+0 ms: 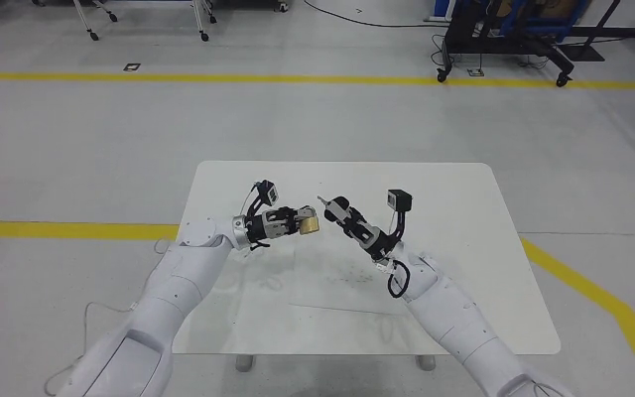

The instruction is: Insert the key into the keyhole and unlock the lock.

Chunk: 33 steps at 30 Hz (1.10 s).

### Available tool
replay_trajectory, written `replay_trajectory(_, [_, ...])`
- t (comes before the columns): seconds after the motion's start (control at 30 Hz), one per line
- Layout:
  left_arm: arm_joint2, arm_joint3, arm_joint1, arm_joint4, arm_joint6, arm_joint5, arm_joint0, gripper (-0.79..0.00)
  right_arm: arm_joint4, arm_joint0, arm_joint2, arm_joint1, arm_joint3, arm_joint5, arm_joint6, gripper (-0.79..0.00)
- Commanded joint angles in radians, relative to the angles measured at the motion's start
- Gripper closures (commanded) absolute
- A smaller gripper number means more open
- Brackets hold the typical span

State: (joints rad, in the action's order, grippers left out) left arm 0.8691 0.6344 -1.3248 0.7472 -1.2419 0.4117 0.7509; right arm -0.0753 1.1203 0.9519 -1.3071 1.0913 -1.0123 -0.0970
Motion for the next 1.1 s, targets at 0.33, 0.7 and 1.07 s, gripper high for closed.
replay_trajectory(0.33, [0.0,0.0,0.0,0.0,0.0,0.0,0.0,0.0,-0.032,0.004,0.01,0.001,0.023,0.029,0.007,0.0])
replay_trajectory(0.7, [-0.037,0.089,-0.019,-0.035,0.18,-0.351,0.006,0.0,0.073,0.191,0.111,0.033,0.252,0.236,-0.039,0.0])
replay_trajectory(1.07, [-0.038,0.091,-0.027,-0.036,0.214,-0.398,-0.011,0.0,0.166,0.272,0.175,0.058,0.367,0.381,-0.161,0.0])
